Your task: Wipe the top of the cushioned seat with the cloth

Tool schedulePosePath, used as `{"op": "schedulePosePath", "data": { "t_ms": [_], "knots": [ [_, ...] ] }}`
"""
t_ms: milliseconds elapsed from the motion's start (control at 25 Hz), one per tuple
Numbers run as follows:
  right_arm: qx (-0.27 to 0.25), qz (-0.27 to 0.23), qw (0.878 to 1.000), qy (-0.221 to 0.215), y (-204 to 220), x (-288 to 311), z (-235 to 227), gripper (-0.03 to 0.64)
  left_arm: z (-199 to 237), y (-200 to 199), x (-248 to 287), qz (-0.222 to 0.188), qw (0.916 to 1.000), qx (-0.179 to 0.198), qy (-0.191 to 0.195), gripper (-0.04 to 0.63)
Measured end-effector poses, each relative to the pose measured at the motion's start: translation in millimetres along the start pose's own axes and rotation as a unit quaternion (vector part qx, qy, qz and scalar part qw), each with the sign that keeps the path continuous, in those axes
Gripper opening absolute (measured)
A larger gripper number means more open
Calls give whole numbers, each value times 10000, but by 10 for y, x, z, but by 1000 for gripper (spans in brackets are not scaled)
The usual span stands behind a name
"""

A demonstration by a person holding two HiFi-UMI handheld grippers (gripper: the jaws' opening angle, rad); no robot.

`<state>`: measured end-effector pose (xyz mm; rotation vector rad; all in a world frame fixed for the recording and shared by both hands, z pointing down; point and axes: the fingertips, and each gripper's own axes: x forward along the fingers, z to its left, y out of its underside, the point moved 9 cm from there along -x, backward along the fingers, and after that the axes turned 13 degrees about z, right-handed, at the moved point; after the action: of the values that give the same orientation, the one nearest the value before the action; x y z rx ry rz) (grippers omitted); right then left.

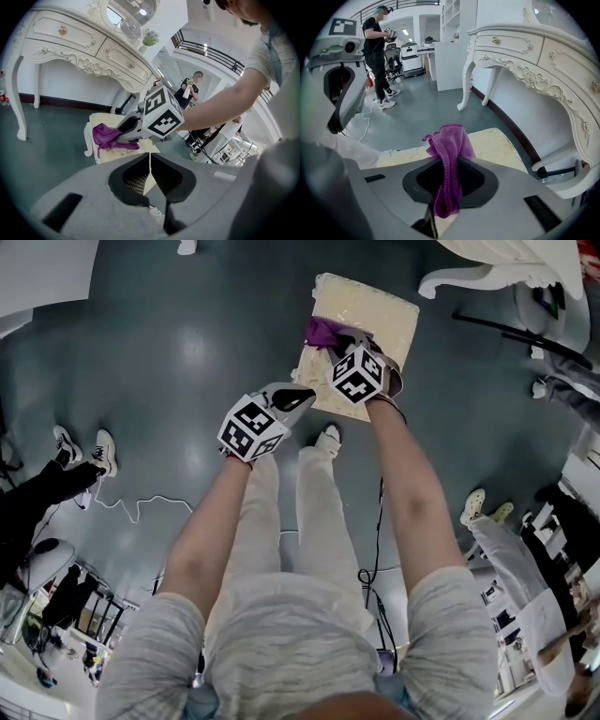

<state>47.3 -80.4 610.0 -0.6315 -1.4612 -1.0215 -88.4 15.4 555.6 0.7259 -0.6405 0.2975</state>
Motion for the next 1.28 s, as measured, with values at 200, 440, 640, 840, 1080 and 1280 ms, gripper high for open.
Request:
{"op": "schedulePosePath", "data": {
  "t_ms": [200,440,640,840,1080,1280],
  "knots": [
    [-59,-14,10000,-66,35,-6,128,71,-8,24,0,24,10000,12,-16,15],
    [-97,-15,9998,-165,93,-20,292,71,-23,32,-8,27,10000,18,-38,15],
    [-183,-13,9995,-240,129,-38,439,71,-47,36,-27,-10,10000,32,-49,15],
    [-168,-23,9993,-331,174,-58,617,71,-102,99,-42,-2,10000,44,-45,15],
    [-161,-20,9989,-449,231,-80,833,71,-186,185,-69,14,10000,25,-49,15],
    [-177,-19,9983,-563,293,-96,956,71,-233,213,-73,20,10000,0,-66,15]
  ]
}}
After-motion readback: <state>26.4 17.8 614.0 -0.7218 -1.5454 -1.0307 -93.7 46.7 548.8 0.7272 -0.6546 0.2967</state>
